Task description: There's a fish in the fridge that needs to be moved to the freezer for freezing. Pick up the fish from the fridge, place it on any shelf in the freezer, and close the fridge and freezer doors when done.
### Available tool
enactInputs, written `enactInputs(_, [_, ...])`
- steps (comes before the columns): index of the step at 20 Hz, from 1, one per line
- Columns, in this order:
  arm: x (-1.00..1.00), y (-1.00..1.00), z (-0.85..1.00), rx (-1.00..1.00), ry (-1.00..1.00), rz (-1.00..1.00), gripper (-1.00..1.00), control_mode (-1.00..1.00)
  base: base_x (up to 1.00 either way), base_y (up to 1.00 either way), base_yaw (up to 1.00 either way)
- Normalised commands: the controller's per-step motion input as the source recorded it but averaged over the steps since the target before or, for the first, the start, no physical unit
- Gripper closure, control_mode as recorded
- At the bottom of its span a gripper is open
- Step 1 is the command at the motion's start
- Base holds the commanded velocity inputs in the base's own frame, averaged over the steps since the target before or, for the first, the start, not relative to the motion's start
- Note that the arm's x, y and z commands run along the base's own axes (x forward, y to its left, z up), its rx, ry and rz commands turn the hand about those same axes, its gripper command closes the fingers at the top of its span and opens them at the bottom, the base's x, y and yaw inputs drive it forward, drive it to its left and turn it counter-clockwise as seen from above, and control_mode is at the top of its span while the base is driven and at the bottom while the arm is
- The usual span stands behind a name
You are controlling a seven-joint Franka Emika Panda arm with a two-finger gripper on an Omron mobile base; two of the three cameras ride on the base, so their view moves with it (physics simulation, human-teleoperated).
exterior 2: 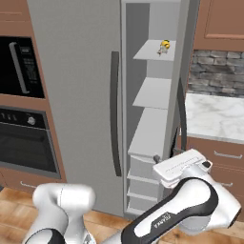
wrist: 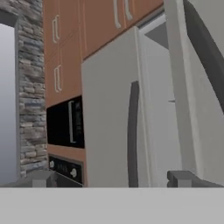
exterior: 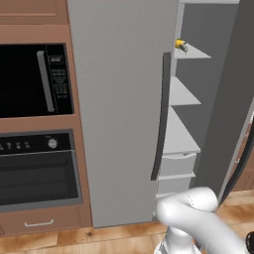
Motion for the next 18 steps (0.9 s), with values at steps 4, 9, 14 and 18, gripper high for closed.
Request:
enactInputs(4, [0.43,-0.53,-0.51,0.0,0.07,0.0,-1.0,-1.0,0.0,0.0,0.0])
enactInputs(9, [0.88,-0.41,-0.65,0.0,0.08,0.09,-1.0,-1.0,0.0,0.0,0.0])
enactInputs(14, [0.48,-0.78,-0.3,0.02,0.0,0.09,-1.0,-1.0,0.0,0.0,0.0])
enactInputs(18, [0.42,-0.35,-0.36,0.0,0.0,0.05,-1.0,-1.0,0.0,0.0,0.0])
